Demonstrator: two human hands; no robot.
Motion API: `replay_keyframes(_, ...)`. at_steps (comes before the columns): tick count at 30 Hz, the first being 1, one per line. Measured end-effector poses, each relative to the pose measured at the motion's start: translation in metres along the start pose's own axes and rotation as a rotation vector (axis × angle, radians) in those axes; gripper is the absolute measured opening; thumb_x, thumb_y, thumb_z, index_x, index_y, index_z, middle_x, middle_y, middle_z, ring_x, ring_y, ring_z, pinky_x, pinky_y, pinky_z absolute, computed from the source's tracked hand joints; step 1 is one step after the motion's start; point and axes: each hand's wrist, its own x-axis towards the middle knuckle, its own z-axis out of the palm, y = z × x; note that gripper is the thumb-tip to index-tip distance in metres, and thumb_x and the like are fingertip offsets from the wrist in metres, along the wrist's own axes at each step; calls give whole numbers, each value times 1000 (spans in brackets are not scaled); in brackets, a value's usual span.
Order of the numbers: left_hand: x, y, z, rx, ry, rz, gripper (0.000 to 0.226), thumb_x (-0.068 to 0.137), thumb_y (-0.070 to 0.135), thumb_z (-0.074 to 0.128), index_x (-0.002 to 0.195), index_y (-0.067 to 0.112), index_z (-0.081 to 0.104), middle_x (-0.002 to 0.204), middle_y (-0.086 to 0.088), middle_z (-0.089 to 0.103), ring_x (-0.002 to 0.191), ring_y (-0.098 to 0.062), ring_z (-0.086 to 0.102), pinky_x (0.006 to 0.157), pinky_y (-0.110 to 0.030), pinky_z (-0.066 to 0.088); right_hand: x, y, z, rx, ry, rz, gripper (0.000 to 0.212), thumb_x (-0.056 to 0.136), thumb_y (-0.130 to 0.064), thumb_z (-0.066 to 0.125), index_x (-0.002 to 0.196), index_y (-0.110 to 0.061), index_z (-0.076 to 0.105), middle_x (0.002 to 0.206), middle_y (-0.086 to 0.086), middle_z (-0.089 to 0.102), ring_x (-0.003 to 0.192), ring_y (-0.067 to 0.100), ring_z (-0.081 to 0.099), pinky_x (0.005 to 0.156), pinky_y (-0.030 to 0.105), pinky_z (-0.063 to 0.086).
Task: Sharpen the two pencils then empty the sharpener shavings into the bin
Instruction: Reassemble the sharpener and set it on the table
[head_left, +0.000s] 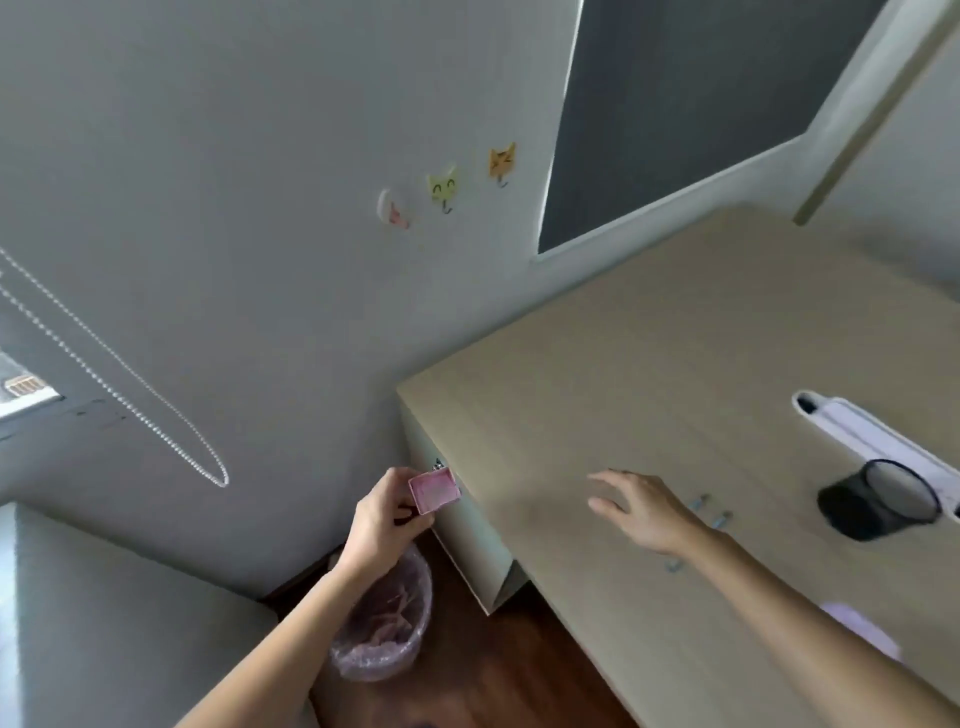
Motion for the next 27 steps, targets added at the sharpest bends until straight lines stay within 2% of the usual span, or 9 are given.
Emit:
replay_keyframes(4, 8, 77, 69, 17, -124, 173, 48, 68, 5, 77, 105, 24, 54, 95, 6, 69, 84, -3, 67, 75, -23, 56, -78, 84, -48, 41, 143, 198, 38, 88, -29, 62, 123, -15, 57, 124, 8, 63, 114, 22, 58, 88, 21, 38)
replay_keyframes(8, 10, 137, 155, 35, -282, 328, 49, 66, 5, 77, 105, 22, 55, 96, 14, 65, 85, 4, 62, 64, -17, 53, -150, 158, -59, 21, 106, 425, 69, 76, -34, 73, 135, -11, 44, 138, 12, 48, 127, 26, 45, 102, 31, 36)
replay_keyframes(10, 7, 162, 203, 73, -386, 366, 47, 63, 5, 76, 103, 19, 56, 95, 11, 65, 79, 5, 61, 58, -17, 48, -179, 180, -50, 74, 55, 498, 74, 68, -33, 77, 131, -10, 46, 131, 12, 50, 122, 27, 46, 97, 32, 40)
replay_keyframes(12, 4, 177, 239, 106, -473, 374, 45, 61, 3, 77, 100, 15, 57, 93, 7, 65, 70, 6, 61, 56, -19, 46, -190, 188, -34, 119, 56, 491, 63, 59, -34, 79, 112, -10, 53, 111, 8, 56, 104, 25, 51, 83, 33, 44)
replay_keyframes(14, 2, 187, 275, 139, -567, 359, 47, 59, 0, 78, 100, 11, 59, 94, 1, 65, 68, -7, 61, 60, -23, 48, -195, 199, -18, 157, 78, 515, 64, 50, -42, 73, 105, -14, 54, 103, 4, 57, 96, 20, 50, 75, 30, 44)
replay_keyframes(18, 0, 196, 325, 207, -702, 287, 48, 57, -2, 79, 100, 12, 60, 94, -2, 65, 66, -15, 59, 64, -30, 53, -189, 213, 1, 143, 152, 573, 50, 52, -39, 57, 95, -14, 55, 84, 3, 54, 78, 23, 49, 54, 21, 31)
replay_keyframes(22, 4, 194, 357, 249, -788, 295, 47, 55, -2, 78, 91, 21, 59, 94, -8, 69, 68, -20, 63, 59, -28, 50, -187, 214, 2, 176, 180, 612, 24, 54, -29, 56, 76, -20, 51, 74, 0, 52, 70, 23, 47, 51, 16, 26)
replay_keyframes(25, 6, 197, 371, 296, -852, 356, 49, 57, 2, 79, 101, 14, 62, 92, -9, 69, 80, -25, 62, 64, -28, 49, -186, 216, 4, 158, 175, 640, 23, 60, -14, 66, 77, -24, 54, 76, 2, 58, 71, 24, 49, 52, 17, 25)
replay_keyframes(27, 6, 198, 378, 264, -891, 372, 48, 57, 0, 78, 101, 13, 63, 89, -7, 70, 74, -20, 58, 62, -22, 46, -185, 212, 3, 136, 189, 662, 22, 63, -12, 67, 83, -20, 61, 82, 6, 64, 73, 26, 52, 54, 23, 27)
